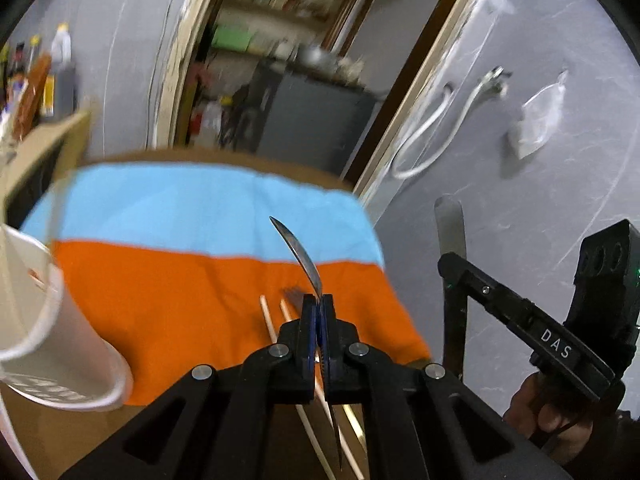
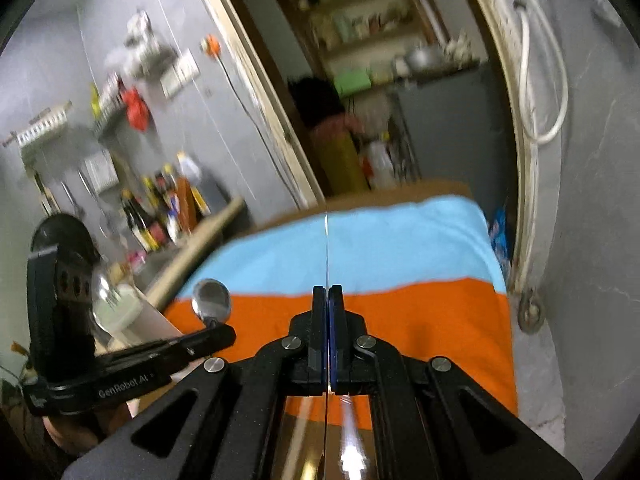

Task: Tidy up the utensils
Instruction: 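Lift the spoon and knife and lower both into the white caddy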

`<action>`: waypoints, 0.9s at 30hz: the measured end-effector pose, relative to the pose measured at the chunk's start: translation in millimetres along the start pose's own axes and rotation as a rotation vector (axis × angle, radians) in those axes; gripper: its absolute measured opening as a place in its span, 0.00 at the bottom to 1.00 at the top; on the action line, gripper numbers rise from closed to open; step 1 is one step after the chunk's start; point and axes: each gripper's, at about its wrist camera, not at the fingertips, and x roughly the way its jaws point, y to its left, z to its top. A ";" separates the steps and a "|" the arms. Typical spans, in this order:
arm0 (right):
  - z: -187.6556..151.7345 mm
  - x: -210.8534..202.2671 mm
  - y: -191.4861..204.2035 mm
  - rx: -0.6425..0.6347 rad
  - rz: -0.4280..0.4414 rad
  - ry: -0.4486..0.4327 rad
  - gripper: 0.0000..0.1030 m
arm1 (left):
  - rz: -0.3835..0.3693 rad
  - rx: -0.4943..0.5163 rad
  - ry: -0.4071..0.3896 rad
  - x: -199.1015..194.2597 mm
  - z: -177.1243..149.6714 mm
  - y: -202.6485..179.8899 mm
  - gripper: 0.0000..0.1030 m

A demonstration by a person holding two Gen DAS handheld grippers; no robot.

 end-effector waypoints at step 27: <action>49.2 -4.5 227.7 -0.091 0.280 -0.410 0.01 | 0.140 -0.028 -0.466 -181.7 76.1 139.8 0.02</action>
